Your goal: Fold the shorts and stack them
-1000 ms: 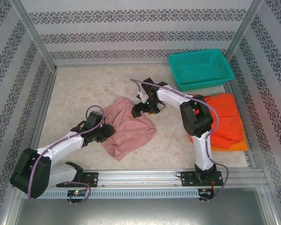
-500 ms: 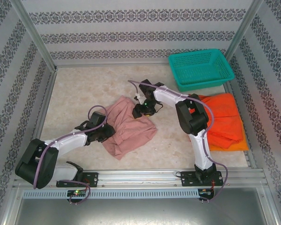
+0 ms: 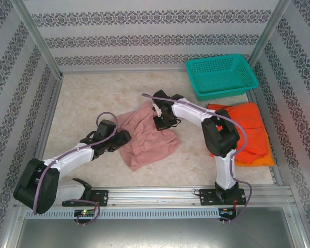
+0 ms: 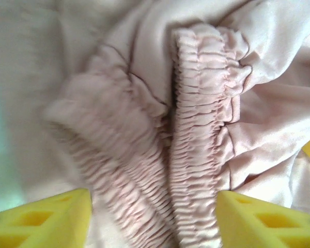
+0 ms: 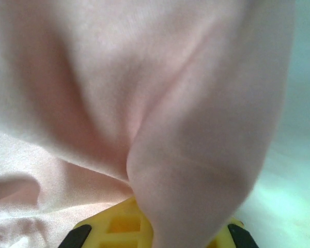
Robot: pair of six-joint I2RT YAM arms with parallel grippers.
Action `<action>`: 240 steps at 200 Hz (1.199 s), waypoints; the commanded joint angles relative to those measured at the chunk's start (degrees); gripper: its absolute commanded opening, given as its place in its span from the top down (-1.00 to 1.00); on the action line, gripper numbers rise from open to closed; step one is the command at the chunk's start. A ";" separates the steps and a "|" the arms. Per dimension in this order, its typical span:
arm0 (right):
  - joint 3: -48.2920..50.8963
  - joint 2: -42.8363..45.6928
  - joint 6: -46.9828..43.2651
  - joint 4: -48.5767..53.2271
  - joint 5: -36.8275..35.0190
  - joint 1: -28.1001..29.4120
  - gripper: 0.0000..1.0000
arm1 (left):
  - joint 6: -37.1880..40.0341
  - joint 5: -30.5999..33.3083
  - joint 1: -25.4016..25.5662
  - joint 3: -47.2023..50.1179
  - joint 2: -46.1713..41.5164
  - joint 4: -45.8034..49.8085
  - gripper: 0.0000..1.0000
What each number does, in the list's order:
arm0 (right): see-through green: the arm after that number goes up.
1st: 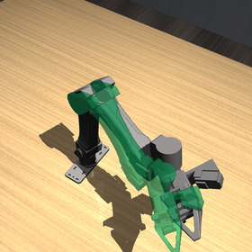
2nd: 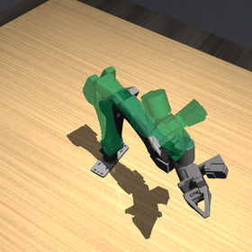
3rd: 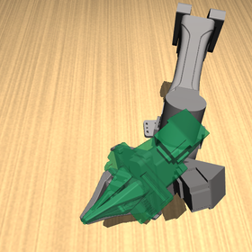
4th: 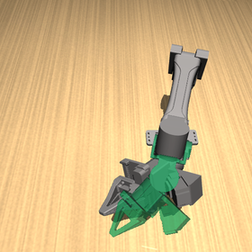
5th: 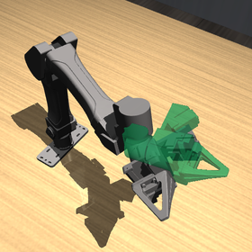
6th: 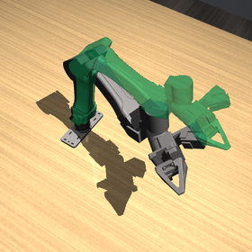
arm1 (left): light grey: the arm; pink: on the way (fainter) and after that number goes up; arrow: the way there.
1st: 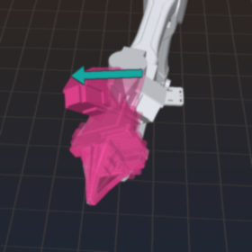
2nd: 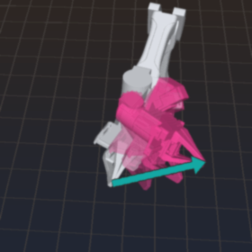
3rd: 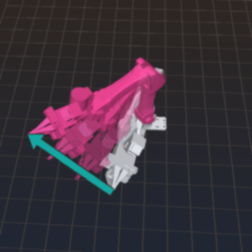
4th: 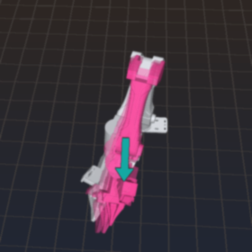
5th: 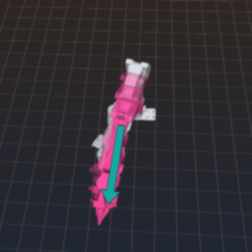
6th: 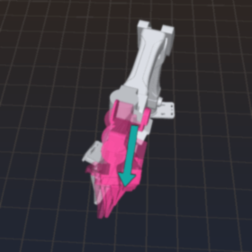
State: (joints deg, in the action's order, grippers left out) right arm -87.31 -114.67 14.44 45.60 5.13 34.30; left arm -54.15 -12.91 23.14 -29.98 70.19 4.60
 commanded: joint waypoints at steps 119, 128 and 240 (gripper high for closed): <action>-4.16 19.76 -3.09 25.79 -31.42 -11.14 1.00 | 1.86 -0.12 -0.50 -1.13 -0.90 -6.17 -1.00; -4.98 20.45 -3.18 26.86 -32.22 -11.87 1.00 | 1.77 -0.31 -0.54 -0.96 -0.75 -6.51 -1.00; -10.70 30.22 -4.22 33.03 -35.98 -24.81 1.00 | 2.55 -1.83 -1.61 -2.09 -0.28 -6.40 -1.00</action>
State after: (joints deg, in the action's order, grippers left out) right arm -96.05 -87.39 11.66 77.43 -27.88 12.51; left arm -52.90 -14.13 22.22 -30.68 69.76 -0.73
